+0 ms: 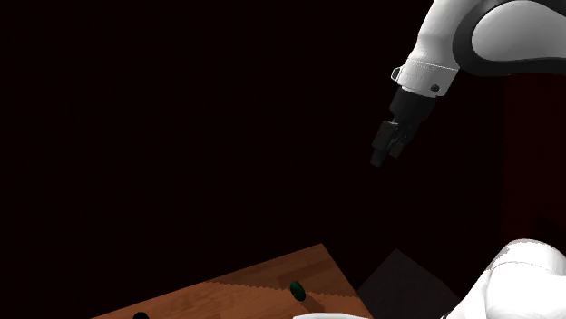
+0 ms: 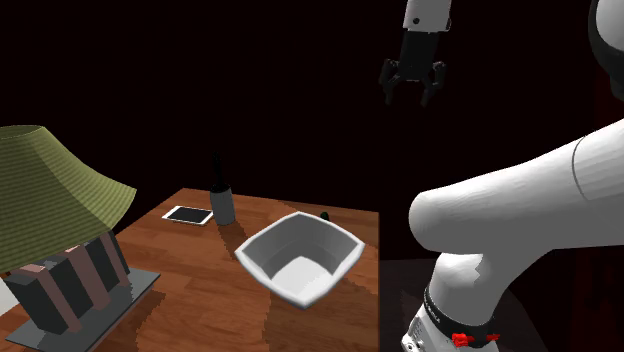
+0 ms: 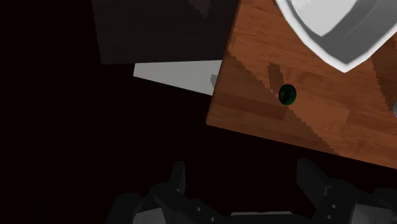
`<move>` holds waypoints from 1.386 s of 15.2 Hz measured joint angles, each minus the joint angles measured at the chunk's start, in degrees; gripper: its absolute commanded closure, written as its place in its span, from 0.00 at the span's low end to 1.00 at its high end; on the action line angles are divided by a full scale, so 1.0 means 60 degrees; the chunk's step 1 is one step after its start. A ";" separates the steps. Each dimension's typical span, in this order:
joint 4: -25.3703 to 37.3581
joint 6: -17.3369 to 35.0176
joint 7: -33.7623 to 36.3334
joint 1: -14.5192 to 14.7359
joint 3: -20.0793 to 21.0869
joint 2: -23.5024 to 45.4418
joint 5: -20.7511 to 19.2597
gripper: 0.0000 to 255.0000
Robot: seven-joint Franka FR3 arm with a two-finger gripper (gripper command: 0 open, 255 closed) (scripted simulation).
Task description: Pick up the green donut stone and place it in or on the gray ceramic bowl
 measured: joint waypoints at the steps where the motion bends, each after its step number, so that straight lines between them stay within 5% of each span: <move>1: 0.0000 0.0000 0.0000 0.0000 0.0000 0.0000 0.0000 0.00; 13: -0.2107 0.2487 0.2778 0.0201 0.2427 0.0644 0.0689 0.00; 21: -0.2513 0.4557 0.5056 0.0005 0.4378 0.2658 0.0738 0.00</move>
